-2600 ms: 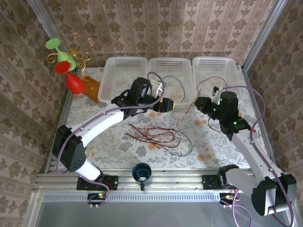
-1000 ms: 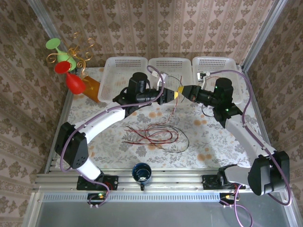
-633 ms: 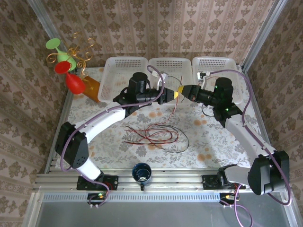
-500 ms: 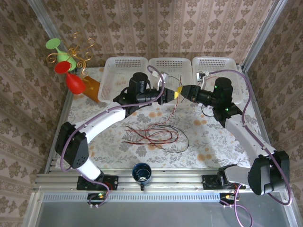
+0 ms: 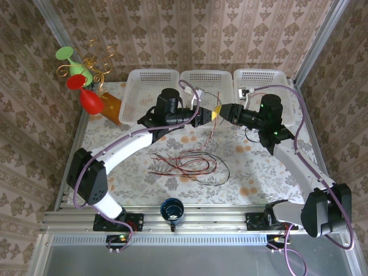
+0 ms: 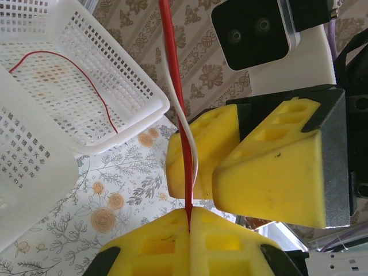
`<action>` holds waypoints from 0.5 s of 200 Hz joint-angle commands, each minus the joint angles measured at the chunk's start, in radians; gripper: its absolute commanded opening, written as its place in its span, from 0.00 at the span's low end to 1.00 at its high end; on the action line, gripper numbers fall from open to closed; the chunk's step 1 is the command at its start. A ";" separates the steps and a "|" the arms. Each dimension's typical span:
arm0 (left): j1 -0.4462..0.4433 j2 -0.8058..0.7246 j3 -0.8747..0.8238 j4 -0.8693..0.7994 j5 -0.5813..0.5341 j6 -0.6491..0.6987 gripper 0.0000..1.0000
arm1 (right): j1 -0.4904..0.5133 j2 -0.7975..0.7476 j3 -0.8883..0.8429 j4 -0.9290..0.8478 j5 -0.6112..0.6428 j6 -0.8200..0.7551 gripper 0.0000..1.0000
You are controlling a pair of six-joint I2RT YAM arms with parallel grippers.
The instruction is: Untangle the cables
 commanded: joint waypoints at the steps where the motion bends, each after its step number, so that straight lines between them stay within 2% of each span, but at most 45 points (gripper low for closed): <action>1: 0.005 -0.015 -0.009 -0.002 0.000 0.011 0.00 | -0.006 -0.016 0.012 -0.003 -0.036 -0.002 0.30; 100: 0.006 -0.015 -0.002 -0.010 0.000 0.011 0.00 | -0.023 -0.006 -0.018 0.033 -0.062 0.020 0.25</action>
